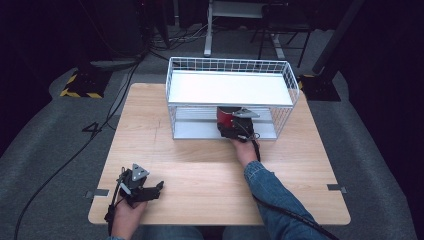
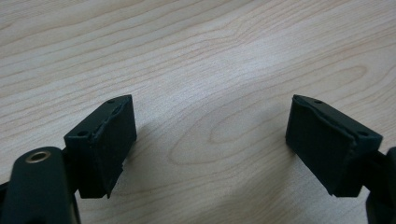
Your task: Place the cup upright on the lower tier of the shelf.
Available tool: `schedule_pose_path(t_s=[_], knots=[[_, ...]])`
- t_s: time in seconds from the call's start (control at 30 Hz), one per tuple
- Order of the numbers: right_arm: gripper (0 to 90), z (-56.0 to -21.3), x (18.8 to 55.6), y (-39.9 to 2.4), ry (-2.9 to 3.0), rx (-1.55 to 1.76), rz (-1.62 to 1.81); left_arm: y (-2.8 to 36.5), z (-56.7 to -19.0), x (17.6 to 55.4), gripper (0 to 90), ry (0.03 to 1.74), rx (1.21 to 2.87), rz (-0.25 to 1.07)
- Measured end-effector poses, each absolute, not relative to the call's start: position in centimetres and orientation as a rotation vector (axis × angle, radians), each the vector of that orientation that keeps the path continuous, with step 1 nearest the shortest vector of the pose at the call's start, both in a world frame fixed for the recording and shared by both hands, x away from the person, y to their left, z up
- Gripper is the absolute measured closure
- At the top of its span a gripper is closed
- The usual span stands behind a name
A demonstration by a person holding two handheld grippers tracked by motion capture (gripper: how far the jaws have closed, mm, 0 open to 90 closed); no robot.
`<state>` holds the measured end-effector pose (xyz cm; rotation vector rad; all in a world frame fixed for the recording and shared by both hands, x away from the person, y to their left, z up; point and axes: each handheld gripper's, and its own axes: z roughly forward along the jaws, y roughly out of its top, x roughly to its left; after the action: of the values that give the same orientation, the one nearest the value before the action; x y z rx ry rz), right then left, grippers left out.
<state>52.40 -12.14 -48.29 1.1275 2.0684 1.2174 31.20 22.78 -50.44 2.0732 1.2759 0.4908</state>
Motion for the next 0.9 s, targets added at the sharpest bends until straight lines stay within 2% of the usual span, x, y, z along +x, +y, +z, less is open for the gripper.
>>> schedule_pose_path(t_s=[0.53, 0.9], knots=[[15.3, -48.3, 53.1, -12.3, 2.087, 1.140, 1.258, 22.8, -50.5, 31.3, 16.9, 1.273, 2.072, 0.491], [14.5, -47.2, 51.8, -13.3, 2.115, 1.086, 1.220, 22.7, -50.5, 31.3, 16.9, 1.276, 2.068, 0.492]])
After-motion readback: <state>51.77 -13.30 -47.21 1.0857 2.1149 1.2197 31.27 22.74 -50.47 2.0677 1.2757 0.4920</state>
